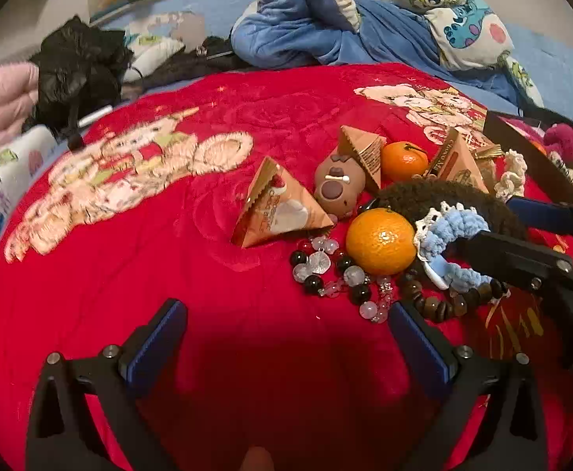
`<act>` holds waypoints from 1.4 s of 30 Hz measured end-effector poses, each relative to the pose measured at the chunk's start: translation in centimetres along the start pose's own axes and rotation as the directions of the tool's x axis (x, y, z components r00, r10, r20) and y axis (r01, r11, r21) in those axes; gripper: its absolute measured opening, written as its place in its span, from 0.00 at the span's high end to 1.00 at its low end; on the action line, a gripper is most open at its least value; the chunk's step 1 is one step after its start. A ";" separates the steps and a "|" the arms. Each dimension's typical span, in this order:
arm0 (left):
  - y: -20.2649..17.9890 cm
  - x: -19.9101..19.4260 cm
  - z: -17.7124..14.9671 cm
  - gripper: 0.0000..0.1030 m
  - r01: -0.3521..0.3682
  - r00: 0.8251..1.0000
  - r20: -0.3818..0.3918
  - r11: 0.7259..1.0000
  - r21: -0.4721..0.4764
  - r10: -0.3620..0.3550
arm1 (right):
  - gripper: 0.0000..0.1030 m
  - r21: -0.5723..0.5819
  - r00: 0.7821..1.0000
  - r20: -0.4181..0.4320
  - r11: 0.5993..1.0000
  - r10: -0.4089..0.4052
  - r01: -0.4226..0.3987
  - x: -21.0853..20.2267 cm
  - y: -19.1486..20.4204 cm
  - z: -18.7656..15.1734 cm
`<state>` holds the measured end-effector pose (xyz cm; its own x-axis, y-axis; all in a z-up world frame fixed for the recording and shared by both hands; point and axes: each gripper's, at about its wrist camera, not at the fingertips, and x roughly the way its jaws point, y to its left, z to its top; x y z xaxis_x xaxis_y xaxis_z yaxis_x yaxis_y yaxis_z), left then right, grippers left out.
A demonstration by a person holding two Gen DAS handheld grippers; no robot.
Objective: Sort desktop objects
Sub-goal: 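Move both tools over the remaining small items on the red blanket, then grasp the blue crocheted ring with the right tool while the left tool grasps the clear bead bracelet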
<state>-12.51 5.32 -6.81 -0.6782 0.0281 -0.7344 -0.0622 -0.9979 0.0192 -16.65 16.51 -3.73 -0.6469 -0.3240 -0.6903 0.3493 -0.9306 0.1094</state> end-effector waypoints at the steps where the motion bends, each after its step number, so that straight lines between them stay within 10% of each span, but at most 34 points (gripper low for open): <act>1: 0.3 0.1 0.0 0.00 0.015 1.000 -0.005 1.000 -0.016 -0.015 | 0.32 -0.012 1.000 0.005 1.000 0.001 -0.001 -0.2 0.2 -0.1; 6: 0.0 0.2 -0.1 0.00 0.001 1.000 -0.010 1.000 -0.002 -0.001 | 0.55 -0.001 1.000 0.020 1.000 -0.015 0.015 -0.4 -0.1 -0.1; 13: 0.3 0.5 -0.1 0.00 0.021 1.000 -0.017 1.000 -0.015 -0.021 | 0.57 -0.006 0.990 0.110 0.996 0.084 -0.084 -2.9 0.1 0.0; 20: 0.3 0.5 -0.2 0.00 0.025 1.000 -0.017 1.000 -0.017 -0.025 | 0.58 -0.020 0.998 0.010 0.998 0.065 -0.065 0.2 1.1 -0.2; 29: 0.3 0.4 -0.2 0.02 0.031 0.999 -0.012 0.999 -0.016 -0.031 | 0.85 0.055 0.998 -0.035 0.997 0.061 -0.059 1.8 -0.5 -0.5; 39: 0.3 -1.8 -0.9 0.91 0.124 0.989 0.088 0.992 -0.023 -0.122 | 0.90 0.160 0.996 0.005 0.983 0.093 -0.092 1.2 -1.6 -0.6; 42: 0.8 -2.0 -1.0 0.96 0.115 0.989 0.099 0.992 -0.051 -0.110 | 0.89 0.227 0.993 0.050 0.967 0.107 -0.116 0.2 -2.4 -0.7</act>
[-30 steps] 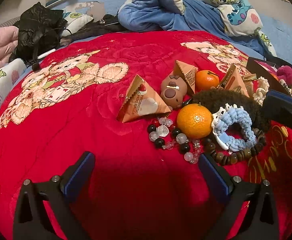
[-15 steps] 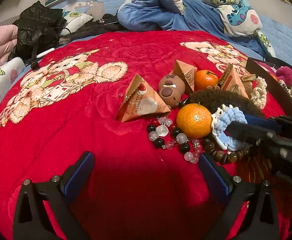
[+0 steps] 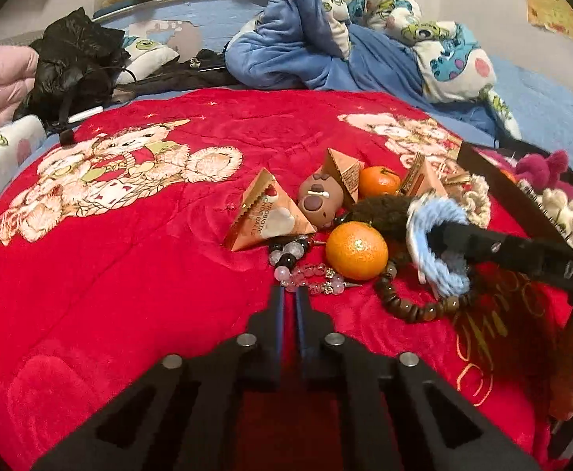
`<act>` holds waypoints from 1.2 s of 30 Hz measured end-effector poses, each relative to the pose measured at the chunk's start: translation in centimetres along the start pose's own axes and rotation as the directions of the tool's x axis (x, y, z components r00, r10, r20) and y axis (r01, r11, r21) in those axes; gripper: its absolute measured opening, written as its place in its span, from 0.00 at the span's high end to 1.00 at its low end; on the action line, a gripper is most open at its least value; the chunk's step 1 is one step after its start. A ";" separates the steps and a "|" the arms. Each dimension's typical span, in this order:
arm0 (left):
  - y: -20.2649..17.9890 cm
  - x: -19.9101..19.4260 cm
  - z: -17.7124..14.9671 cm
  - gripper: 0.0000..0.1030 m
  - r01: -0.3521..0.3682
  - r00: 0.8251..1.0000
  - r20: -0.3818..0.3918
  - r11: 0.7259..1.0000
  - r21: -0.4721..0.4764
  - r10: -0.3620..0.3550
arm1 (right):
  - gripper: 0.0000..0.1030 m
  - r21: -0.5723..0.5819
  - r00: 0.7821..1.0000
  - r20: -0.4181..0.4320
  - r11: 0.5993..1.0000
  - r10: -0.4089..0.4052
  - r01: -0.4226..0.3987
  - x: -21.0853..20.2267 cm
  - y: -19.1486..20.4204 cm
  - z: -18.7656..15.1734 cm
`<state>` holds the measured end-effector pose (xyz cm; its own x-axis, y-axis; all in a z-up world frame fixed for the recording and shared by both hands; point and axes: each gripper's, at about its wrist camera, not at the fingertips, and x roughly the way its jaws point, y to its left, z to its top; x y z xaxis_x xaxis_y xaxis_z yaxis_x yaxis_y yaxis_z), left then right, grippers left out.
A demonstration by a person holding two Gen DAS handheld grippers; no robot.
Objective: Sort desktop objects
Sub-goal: 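Grasp the blue crocheted ring with the right tool while the left tool grasps the clear bead bracelet, then lift the crocheted ring and bead bracelet and carry them toward the black box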
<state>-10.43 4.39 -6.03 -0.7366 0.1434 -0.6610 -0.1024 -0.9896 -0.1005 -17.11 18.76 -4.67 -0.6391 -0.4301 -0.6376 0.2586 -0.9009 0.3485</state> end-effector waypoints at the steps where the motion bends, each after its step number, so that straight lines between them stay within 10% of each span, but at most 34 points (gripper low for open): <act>1: 0.2 -0.1 0.0 0.96 0.005 1.000 0.006 1.000 -0.007 -0.005 | 0.89 0.025 1.000 0.016 1.000 0.014 -0.014 -0.4 -0.2 0.1; 13: 0.6 -0.4 0.0 0.99 0.032 0.999 0.027 0.999 -0.020 -0.031 | 0.89 0.078 0.994 0.075 0.994 0.075 -0.081 -1.7 -0.2 0.4; 26: 0.8 1.2 0.7 0.72 0.028 0.999 -0.041 0.998 -0.054 -0.030 | 0.89 0.091 0.987 0.087 0.986 0.132 -0.140 -1.6 0.1 0.5; 36: 1.3 2.1 1.2 0.90 0.062 0.997 -0.043 0.993 -0.098 -0.067 | 0.89 0.091 0.984 0.090 0.983 0.152 -0.161 -1.4 0.5 0.5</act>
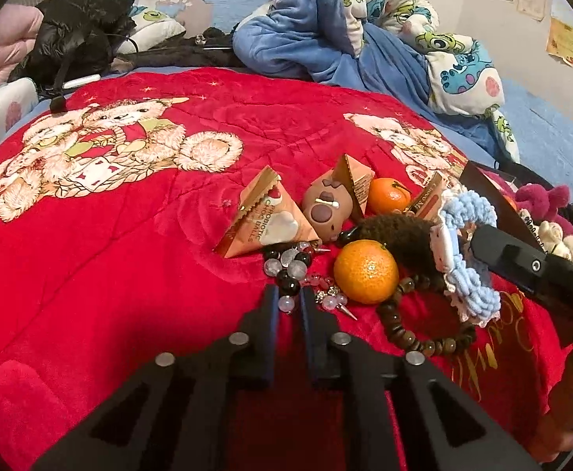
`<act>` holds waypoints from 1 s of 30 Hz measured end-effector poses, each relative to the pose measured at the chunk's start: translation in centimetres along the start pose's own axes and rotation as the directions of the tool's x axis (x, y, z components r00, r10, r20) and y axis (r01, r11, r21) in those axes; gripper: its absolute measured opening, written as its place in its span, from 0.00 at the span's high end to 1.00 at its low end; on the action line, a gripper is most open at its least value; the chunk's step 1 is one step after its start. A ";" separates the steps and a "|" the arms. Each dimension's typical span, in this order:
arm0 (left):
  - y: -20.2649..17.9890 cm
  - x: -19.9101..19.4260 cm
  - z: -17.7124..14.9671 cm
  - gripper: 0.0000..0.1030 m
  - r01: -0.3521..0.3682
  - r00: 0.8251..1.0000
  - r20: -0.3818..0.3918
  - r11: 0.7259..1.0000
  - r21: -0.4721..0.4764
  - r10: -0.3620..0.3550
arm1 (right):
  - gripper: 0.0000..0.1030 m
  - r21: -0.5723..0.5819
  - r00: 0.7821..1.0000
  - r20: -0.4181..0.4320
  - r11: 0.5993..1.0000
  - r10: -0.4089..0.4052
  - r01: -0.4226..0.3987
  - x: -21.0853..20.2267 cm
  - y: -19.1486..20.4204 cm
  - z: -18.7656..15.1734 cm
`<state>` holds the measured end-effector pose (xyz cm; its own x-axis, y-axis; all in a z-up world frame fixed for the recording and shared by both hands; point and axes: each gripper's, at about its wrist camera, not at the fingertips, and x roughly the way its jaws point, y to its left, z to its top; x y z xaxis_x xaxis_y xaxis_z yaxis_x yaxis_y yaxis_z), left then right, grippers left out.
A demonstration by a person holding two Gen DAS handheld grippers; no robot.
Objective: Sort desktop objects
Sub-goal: 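Lift the crocheted ring and bead bracelet and carry them toward the black box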
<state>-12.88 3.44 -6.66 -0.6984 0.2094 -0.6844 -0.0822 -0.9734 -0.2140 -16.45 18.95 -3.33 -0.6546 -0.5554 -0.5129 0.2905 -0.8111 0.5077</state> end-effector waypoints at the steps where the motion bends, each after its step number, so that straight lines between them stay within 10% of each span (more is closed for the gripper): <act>1: -0.1 -0.1 -0.1 0.90 -0.005 1.000 0.006 1.000 0.006 0.005 | 0.89 0.000 1.000 0.001 1.000 -0.001 0.001 0.0 0.0 0.0; 15: -1.5 -6.2 -2.1 0.91 -0.123 0.947 0.305 0.991 0.060 0.099 | 0.89 -0.001 1.000 0.023 1.000 -0.001 0.001 -0.9 0.2 0.0; 30: -1.0 -9.3 -3.5 0.91 -0.114 0.904 0.419 0.993 0.035 0.089 | 0.89 -0.035 0.999 0.036 0.999 -0.018 0.019 -3.2 0.4 -0.3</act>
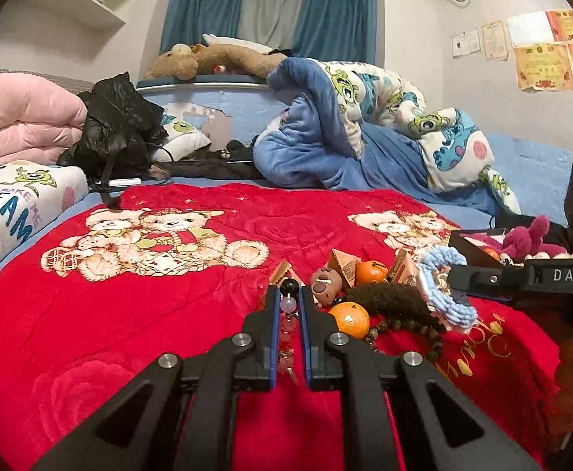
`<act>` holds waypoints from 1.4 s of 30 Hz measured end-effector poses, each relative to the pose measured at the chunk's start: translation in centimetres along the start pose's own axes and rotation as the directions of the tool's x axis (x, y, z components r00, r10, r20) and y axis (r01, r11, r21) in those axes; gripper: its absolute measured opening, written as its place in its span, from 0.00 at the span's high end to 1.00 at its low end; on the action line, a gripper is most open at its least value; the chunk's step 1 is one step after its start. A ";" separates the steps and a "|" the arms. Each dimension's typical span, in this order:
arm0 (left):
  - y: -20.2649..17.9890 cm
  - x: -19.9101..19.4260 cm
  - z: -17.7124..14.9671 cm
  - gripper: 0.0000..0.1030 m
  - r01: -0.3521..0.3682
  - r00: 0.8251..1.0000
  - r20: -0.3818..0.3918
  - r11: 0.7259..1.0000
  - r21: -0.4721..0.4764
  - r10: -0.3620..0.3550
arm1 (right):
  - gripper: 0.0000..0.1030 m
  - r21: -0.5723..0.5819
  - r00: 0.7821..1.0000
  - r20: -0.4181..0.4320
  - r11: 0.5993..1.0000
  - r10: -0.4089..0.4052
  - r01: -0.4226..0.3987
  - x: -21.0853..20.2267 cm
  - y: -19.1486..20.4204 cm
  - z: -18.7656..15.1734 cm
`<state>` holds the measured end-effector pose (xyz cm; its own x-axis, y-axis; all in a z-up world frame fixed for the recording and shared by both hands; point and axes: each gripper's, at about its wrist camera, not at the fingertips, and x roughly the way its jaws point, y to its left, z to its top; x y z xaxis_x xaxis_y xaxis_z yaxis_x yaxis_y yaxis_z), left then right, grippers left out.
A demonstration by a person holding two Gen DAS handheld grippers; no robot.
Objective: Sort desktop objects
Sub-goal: 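Lift the crocheted ring and bead bracelet and carry them toward the black box, then lower the crocheted ring and bead bracelet into the black box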
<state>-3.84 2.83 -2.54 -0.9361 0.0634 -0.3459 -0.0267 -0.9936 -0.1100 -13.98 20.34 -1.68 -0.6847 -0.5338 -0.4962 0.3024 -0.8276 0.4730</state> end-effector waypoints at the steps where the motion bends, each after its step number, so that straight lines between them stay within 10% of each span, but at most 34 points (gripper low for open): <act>1: 0.1 -0.1 0.0 0.91 0.011 1.000 0.000 1.000 -0.005 -0.011 | 0.89 -0.002 1.000 0.000 1.000 -0.003 0.003 -0.2 0.0 0.0; 27: -7.6 -4.5 0.0 0.91 0.213 0.975 0.023 0.955 0.209 -0.222 | 0.89 -0.025 0.990 0.068 0.991 -0.127 0.129 -9.4 -2.7 -0.9; 42: -17.8 -7.0 -0.7 0.91 0.420 0.905 -0.032 0.878 0.228 -0.424 | 0.89 0.017 0.960 0.173 0.975 -0.220 0.221 -19.2 -6.6 -1.6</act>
<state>3.39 20.12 1.18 -0.8245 0.4819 -0.2965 -0.4966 -0.8675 -0.0291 -1.81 35.75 3.58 -0.8386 -0.3001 -0.4547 0.1324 -0.9219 0.3641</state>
